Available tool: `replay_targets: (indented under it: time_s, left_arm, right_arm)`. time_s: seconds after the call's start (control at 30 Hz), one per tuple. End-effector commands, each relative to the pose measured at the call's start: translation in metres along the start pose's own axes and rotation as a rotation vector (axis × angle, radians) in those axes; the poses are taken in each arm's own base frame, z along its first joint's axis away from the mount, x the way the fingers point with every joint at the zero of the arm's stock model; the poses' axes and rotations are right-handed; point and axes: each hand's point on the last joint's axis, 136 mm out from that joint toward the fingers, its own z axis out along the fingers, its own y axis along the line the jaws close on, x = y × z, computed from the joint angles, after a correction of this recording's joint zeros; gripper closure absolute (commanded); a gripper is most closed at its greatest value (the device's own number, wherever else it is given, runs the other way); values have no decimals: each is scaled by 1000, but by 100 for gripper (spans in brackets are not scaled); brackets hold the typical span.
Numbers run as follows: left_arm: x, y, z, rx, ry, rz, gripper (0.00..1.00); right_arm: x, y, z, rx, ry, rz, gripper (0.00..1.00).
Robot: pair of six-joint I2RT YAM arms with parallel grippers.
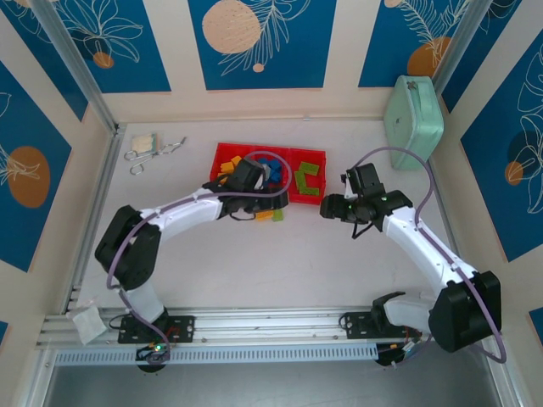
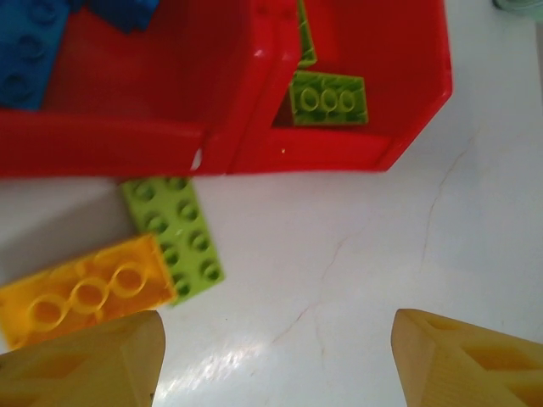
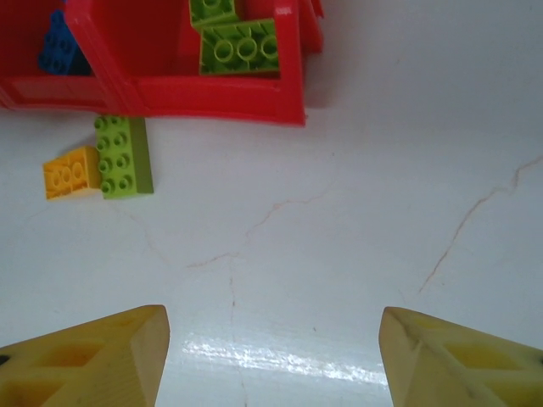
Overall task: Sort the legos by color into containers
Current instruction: Move the lego to the center of the table.
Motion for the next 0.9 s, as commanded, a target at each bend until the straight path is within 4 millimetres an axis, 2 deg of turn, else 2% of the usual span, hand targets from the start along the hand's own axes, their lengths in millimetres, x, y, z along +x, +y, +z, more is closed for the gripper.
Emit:
replay_targets:
  time_s: [0.0, 0.17, 0.57, 0.73, 0.87]
  left_arm:
    - [-6, -16, 12, 40, 20, 9, 30]
    - [-5, -4, 33, -25, 63, 20, 32]
    - [3, 26, 58, -112, 116, 35, 38]
    - [6, 47, 50, -192, 125, 64, 38]
    - [8, 74, 30, -305, 117, 97, 39]
  right_arm:
    - [14, -2, 0, -24, 11, 29, 32]
    - [25, -8, 7, -23, 29, 42, 27]
    - [30, -9, 12, -18, 57, 44, 27]
    - [32, -8, 13, -20, 63, 47, 27]
    - [37, -11, 15, -10, 71, 50, 27]
